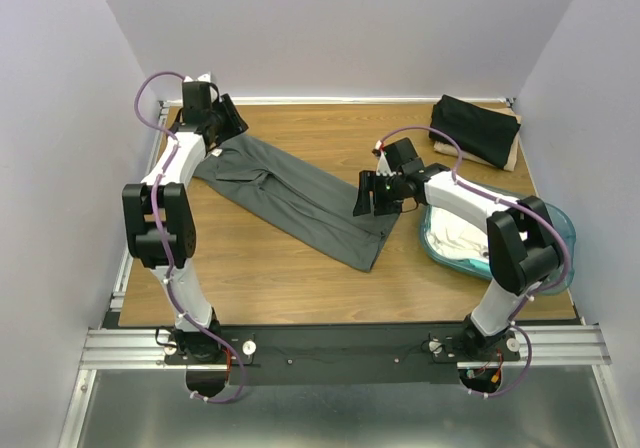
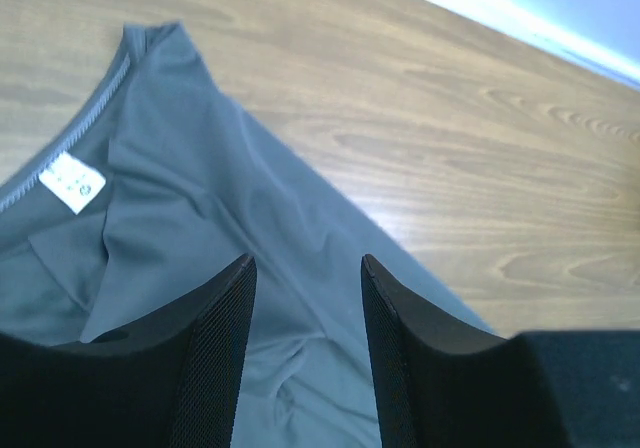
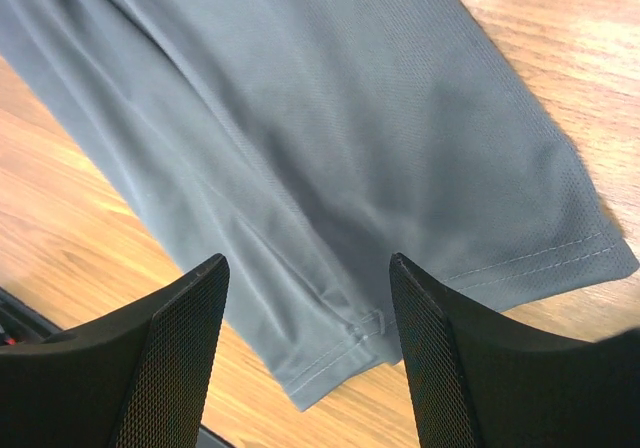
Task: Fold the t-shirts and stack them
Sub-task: Fold the tshirt
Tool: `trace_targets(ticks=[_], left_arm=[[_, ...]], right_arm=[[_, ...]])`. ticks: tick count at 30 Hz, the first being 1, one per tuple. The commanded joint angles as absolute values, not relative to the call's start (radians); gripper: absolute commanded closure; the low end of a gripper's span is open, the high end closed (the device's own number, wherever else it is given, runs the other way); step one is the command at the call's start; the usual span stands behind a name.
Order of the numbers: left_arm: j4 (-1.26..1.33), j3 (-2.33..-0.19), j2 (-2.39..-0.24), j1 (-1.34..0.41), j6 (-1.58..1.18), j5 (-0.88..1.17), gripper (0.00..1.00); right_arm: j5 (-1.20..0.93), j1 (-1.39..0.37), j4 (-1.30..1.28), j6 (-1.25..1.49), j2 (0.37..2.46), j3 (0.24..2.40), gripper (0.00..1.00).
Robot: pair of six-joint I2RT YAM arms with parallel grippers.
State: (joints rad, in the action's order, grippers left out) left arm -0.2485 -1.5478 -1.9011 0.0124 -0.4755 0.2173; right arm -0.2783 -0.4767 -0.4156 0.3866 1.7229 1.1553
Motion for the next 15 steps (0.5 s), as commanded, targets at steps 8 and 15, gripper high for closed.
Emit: trace_targets(ticks=[8, 15], left_arm=[[-0.261, -1.394, -1.992, 0.003, -0.451, 0.213, 0.45], [-0.276, -1.468, -2.078, -0.029, -0.434, 0.192, 0.46]], right_arm=[[-0.328, -0.482, -0.425, 0.333, 1.746, 1.066, 0.28], [-0.350, -0.497, -0.403, 0.353, 1.735, 1.000, 0.28]])
